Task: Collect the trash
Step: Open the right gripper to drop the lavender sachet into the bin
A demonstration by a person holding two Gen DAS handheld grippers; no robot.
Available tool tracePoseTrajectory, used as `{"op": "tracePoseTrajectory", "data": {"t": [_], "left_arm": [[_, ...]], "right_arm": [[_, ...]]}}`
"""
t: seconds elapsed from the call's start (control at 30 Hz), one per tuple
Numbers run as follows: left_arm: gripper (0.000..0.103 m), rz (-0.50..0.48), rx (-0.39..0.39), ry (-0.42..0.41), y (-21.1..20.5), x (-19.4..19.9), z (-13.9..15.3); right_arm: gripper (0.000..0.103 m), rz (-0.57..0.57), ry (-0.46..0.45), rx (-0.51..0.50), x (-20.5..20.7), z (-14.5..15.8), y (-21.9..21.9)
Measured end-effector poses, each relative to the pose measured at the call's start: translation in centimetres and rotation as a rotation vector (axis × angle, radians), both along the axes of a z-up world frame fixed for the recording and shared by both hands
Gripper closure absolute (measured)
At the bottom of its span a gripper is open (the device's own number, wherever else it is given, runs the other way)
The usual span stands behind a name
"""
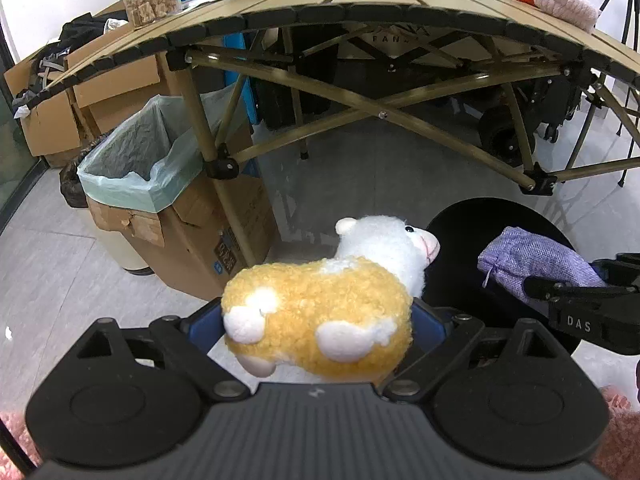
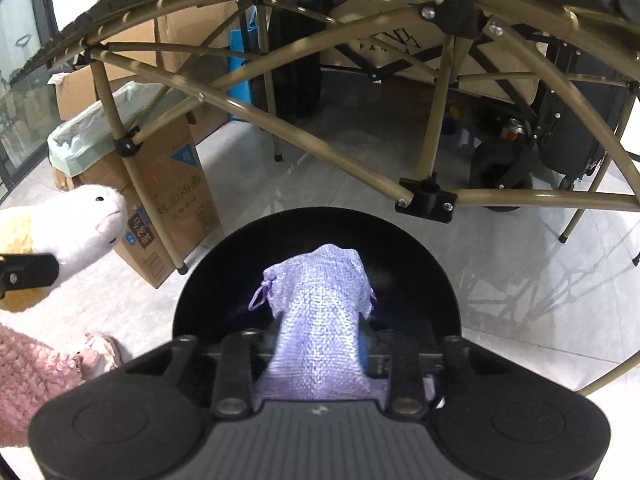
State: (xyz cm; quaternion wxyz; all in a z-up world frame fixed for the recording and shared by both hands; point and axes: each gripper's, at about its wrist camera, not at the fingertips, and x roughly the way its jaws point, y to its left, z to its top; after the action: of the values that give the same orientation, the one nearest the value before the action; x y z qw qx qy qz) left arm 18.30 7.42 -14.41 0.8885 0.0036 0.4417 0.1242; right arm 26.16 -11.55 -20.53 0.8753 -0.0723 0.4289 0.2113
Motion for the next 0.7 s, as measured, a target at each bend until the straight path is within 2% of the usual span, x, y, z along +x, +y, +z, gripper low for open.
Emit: {"op": "tracePoseTrajectory", "data": {"t": [0.07,0.1,0.13,0.17,0.7], "left_arm": [[0.009,0.001,-0.003,0.002,0.05,-0.01,-0.06],[0.009,0.0,-0.002,0.003,0.08,0.01,-0.07],[0.009,-0.001,-0.001,0.002,0.09,-0.03,-0.07],[0.009,-0.001,-0.001,0.003,0.08,-0.03,-0.08],[0.009,-0.017,0.006,0.026,-0.04,-0.04,-0.63]], "right_arm": [[0.04,-0.006,-0.001,-0.013,0.01,-0.11,0.07],[0.033,-0.007,-0.001,-0.014,0.1,-0.14,0.08],[0.014,-0.009,0.002,-0.018,0.17,-0.18,0.1],[0.001,-0.013,0.006,-0.023,0.23,-0.22,0.11],[0.0,-0.048,-0.001,-0.069,0.11,-0.15,-0.29]]}}
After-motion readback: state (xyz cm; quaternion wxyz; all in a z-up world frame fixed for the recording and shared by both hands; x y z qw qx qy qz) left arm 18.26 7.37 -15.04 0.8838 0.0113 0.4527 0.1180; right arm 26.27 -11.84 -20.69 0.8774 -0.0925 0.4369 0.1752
